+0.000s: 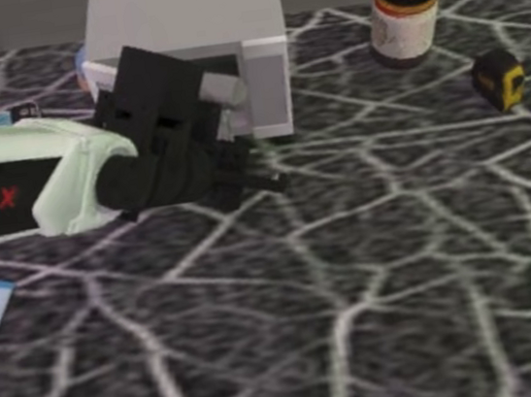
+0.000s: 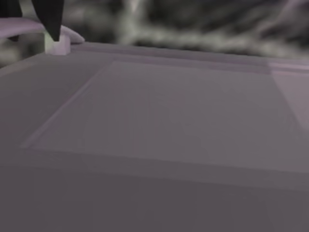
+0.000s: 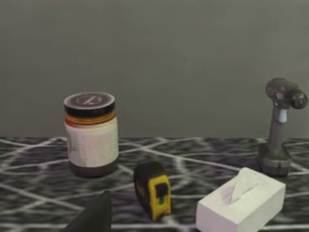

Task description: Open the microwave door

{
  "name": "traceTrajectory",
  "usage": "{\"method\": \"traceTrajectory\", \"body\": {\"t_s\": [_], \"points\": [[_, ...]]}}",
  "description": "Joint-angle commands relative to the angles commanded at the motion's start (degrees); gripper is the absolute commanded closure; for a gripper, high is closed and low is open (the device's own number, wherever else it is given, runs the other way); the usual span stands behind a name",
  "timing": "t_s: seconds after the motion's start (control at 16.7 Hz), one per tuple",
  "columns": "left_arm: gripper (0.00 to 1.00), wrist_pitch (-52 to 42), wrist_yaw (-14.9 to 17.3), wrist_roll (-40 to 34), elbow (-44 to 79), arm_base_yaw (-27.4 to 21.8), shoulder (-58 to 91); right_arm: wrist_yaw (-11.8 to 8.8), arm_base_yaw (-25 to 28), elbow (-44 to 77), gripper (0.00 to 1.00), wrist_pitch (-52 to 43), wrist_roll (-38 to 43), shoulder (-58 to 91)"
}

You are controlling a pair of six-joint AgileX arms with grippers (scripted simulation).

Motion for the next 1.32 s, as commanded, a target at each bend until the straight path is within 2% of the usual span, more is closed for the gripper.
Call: {"method": "traceTrajectory", "body": {"t_s": [0.54, 1.32], "points": [[1.0, 0.4, 2.1, 2.4, -1.5, 0.9, -1.2, 0.0, 0.0, 0.0, 0.0, 0.0, 0.0, 0.0], [1.0, 0.4, 2.1, 2.4, -1.5, 0.9, -1.2, 0.0, 0.0, 0.0, 0.0, 0.0, 0.0, 0.0]]}}
